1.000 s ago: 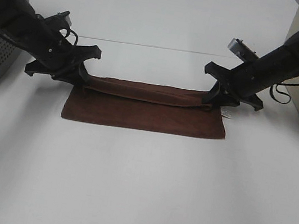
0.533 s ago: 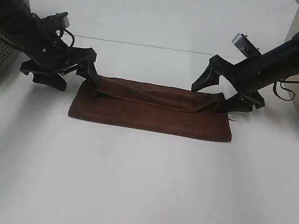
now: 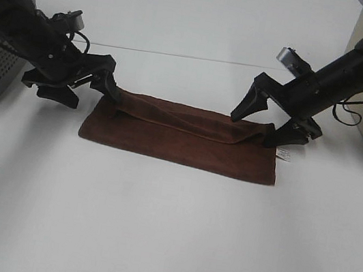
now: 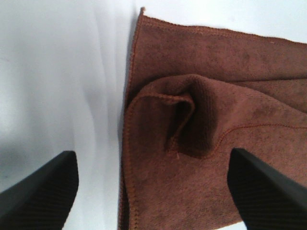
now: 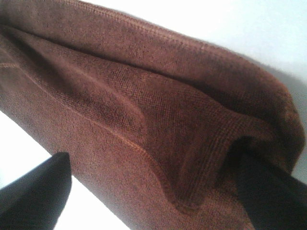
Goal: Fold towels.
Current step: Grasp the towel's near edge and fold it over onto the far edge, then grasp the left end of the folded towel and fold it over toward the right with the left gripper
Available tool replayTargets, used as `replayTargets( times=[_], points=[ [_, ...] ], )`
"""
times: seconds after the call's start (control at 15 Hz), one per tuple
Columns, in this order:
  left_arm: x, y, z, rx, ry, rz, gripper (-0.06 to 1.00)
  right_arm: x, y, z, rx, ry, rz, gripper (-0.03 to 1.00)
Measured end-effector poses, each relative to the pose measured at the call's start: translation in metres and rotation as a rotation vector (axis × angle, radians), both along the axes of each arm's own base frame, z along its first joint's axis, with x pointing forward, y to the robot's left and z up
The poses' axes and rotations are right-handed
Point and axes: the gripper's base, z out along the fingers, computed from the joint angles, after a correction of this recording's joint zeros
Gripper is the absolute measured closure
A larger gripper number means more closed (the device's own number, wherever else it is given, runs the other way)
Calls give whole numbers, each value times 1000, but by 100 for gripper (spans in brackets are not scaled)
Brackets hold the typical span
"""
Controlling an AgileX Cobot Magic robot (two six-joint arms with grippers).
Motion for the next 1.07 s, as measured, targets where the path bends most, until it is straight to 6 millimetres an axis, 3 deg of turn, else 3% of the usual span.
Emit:
replayTargets(
  times=[0.13, 0.2, 0.4, 0.67, 0.8, 0.93, 1.07],
  points=[
    [0, 0, 0, 0, 0, 0, 16, 0, -1, 5, -19, -10, 8, 7],
    [0, 0, 0, 0, 0, 0, 16, -1, -5, 20, -70, -38, -1, 7],
    [0, 0, 0, -3, 0, 2, 16, -3, -11, 31, -134, -48, -9, 7],
    [5, -2, 0, -38, -4, 30, 16, -10, -24, 62, -293, -83, -7, 7],
    [9, -4, -2, -47, 3, 20, 17, -12, -25, 62, -305, -67, -2, 7],
    [19, -11, -17, -79, 61, -34, 18, -12, -27, 61, -324, -64, 8, 7],
    [26, -18, -21, -99, 77, -68, 29, -12, -27, 61, -328, -65, 9, 7]
  ],
)
